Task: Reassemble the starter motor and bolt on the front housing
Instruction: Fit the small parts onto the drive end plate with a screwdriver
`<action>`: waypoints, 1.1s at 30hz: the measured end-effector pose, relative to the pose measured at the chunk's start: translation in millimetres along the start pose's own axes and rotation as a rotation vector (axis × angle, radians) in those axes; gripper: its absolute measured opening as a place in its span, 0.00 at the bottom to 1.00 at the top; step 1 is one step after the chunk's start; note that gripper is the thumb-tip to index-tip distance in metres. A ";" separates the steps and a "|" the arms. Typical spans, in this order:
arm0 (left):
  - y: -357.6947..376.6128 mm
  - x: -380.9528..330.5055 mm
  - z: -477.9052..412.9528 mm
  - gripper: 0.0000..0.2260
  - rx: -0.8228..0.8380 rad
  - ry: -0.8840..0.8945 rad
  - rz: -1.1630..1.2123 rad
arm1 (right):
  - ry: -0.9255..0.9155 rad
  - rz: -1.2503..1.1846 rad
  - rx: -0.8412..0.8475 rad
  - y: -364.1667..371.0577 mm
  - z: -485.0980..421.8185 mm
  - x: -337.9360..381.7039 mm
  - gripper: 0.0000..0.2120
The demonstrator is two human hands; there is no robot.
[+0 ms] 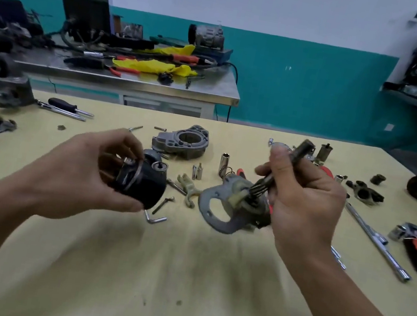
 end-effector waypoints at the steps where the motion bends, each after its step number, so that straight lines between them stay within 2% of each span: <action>1: 2.8 -5.7 -0.5 0.26 -0.041 0.001 0.129 | 0.021 -0.040 -0.036 -2.9 -1.7 -1.2 0.13; 3: 22.8 -13.2 0.7 0.28 -0.070 -0.048 0.516 | 0.046 -0.096 -0.072 -6.6 -3.6 -2.9 0.14; 5: 59.9 -17.0 2.5 0.33 -0.011 -0.149 0.981 | 0.042 -0.109 -0.078 -7.3 -3.2 -1.1 0.13; 7: 95.5 -23.8 8.5 0.35 0.059 -0.287 1.341 | -0.002 -0.075 -0.091 -8.9 -1.6 4.2 0.14; 8: 108.1 -26.2 12.7 0.34 0.087 -0.348 1.464 | -0.035 -0.047 -0.104 -10.3 -0.6 7.9 0.14; 10: 123.9 -30.7 21.1 0.33 0.158 -0.399 1.565 | -0.097 -0.012 -0.144 -14.7 0.6 15.1 0.14; 12: 130.3 -36.0 26.2 0.34 0.229 -0.382 1.500 | -0.134 0.002 -0.185 -18.6 0.4 20.2 0.15; 14: 129.4 -32.3 26.0 0.35 0.213 -0.355 1.272 | -0.137 -0.021 -0.218 -20.4 -0.3 21.6 0.16; 15: 126.6 -30.3 24.1 0.33 0.191 -0.314 1.113 | -0.130 -0.044 -0.227 -20.1 -0.2 21.0 0.17; 17: 118.6 -37.1 19.6 0.23 0.158 -0.159 0.802 | -0.118 -0.070 -0.225 -16.1 1.1 18.3 0.17; 19: 114.4 -49.3 18.7 0.18 0.120 -0.023 0.644 | -0.117 -0.056 -0.195 -8.5 3.8 16.1 0.16; 22: 115.2 -58.5 21.4 0.22 0.059 0.047 0.604 | -0.120 -0.027 -0.133 1.5 8.8 11.9 0.14; 25: 111.9 -56.9 21.1 0.30 0.020 0.076 0.555 | -0.121 -0.006 -0.089 4.4 11.5 8.4 0.13; 29: 108.5 -48.4 18.2 0.27 -0.007 0.075 0.510 | -0.080 -0.063 -0.131 -0.7 7.4 3.9 0.11; 33: 108.5 -41.4 18.6 0.25 -0.040 0.060 0.482 | -0.047 -0.098 -0.167 -3.4 6.7 -1.1 0.14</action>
Point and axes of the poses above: each hand's wrist, its own z-axis away from the middle knuckle, its own y-axis out of the palm, x = y × z, the point moved 7 cm from there along -z, towards the middle knuckle, and after that the axes turned 4 degrees about y, right-handed, at the moved point
